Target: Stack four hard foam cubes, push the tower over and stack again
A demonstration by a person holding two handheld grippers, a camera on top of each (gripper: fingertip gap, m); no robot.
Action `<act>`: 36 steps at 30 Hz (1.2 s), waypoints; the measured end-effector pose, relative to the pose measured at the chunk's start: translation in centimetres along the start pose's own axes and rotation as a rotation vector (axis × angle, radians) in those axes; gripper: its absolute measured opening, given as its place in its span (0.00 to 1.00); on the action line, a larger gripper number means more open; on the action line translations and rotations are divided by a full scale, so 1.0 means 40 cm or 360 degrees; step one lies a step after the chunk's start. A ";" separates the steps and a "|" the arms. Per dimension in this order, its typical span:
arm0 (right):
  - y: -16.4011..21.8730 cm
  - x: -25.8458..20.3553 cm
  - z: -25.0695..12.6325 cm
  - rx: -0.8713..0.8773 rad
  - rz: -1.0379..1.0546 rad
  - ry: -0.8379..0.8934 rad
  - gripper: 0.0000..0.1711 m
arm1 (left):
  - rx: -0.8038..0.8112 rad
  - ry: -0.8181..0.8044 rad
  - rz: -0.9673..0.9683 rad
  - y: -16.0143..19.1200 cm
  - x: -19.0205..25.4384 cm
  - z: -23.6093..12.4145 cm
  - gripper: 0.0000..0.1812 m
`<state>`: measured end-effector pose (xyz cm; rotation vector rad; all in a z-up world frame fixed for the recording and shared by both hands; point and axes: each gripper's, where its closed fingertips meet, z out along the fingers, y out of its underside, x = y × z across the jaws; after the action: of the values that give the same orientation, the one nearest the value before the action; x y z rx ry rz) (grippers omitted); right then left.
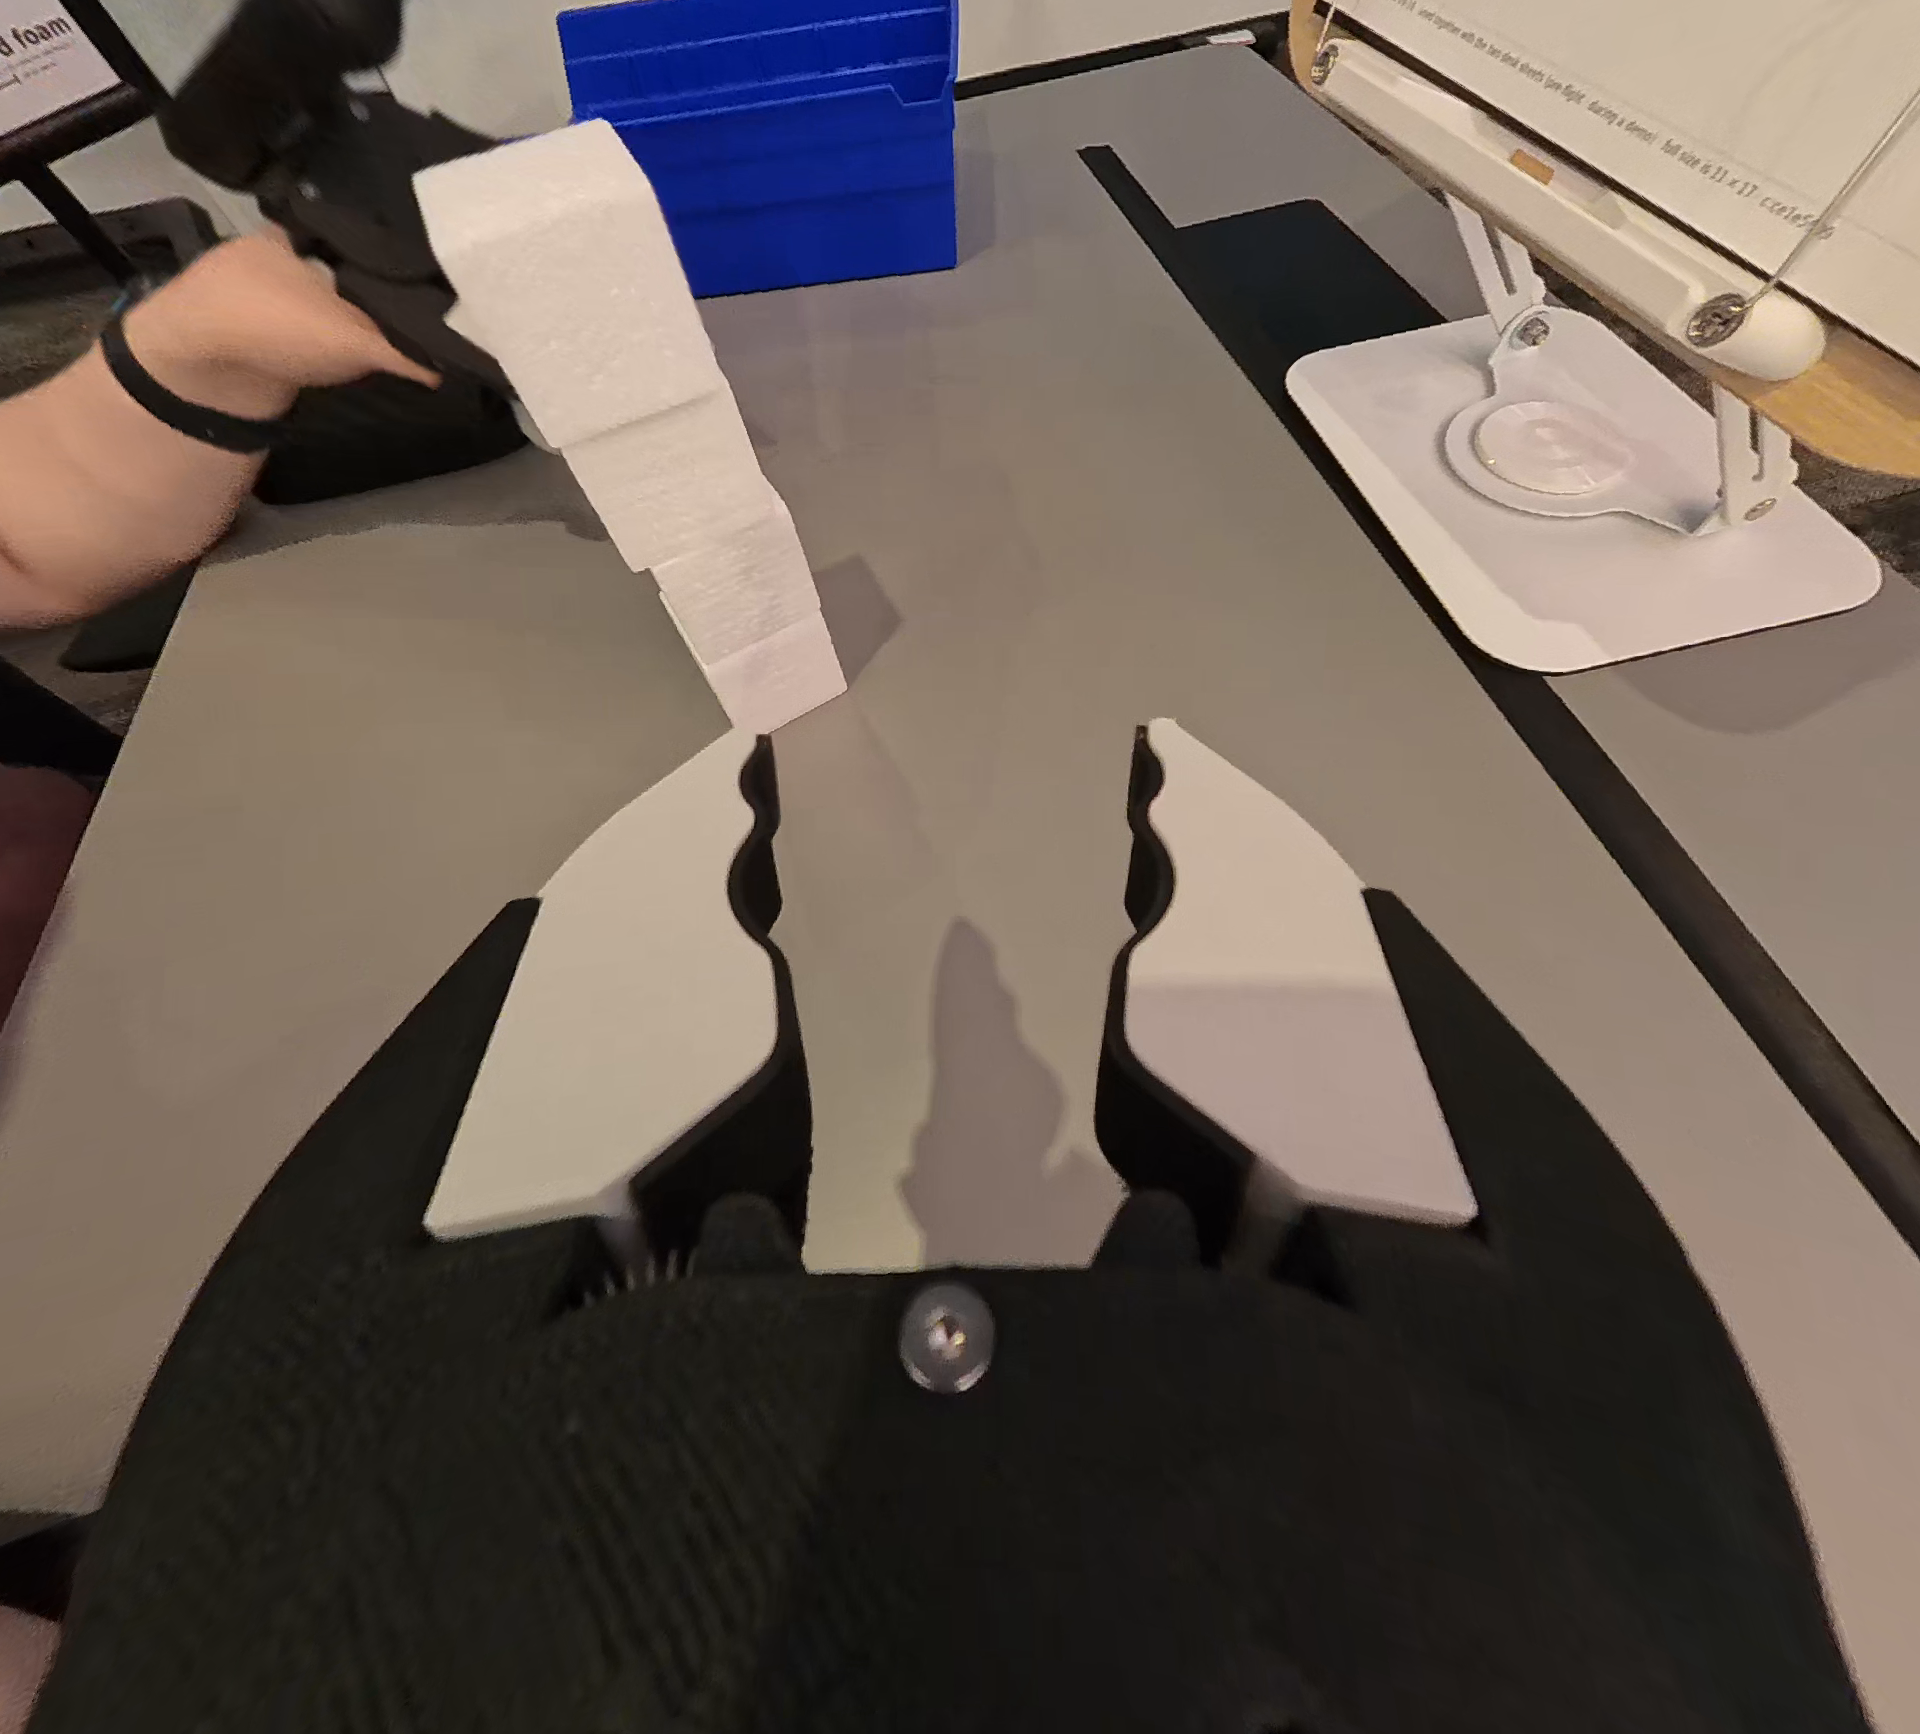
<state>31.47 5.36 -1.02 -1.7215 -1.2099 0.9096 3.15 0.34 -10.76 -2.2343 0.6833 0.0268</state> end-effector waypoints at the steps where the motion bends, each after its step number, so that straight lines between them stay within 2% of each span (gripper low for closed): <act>1: 0.002 0.001 -0.001 0.0002 0.0012 -0.0003 0.38 | -0.0023 -0.0050 -0.0007 0.012 -0.003 0.015 0.17; 3: 0.008 0.002 -0.003 -0.0001 0.0030 -0.0010 0.38 | -0.0026 -0.0130 -0.0057 0.020 -0.005 0.036 0.00; 6: 0.019 0.008 -0.007 -0.0020 0.0038 0.0003 0.38 | -0.0097 -0.0148 -0.0070 0.026 0.012 0.053 0.00; 12: 0.020 0.007 -0.009 -0.0015 0.0046 -0.0007 0.38 | 0.0051 -0.0244 -0.0080 -0.029 0.014 0.032 0.00; 23: 0.047 0.010 -0.004 -0.0093 0.0069 -0.0012 0.38 | 0.0011 -0.0119 -0.0151 -0.031 0.058 0.050 0.00; 28: 0.036 -0.009 -0.015 -0.0046 0.0035 -0.0065 0.38 | 0.0056 -0.0122 -0.0003 -0.114 0.113 0.056 0.00; 36: 0.029 0.007 -0.095 -0.0016 0.0029 0.0089 0.38 | 0.0162 -0.0064 0.0255 -0.310 0.242 0.060 0.00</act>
<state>35.35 4.58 -0.57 -1.7575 -1.1656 0.8617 17.84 4.29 -6.16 -2.0726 0.8221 0.1136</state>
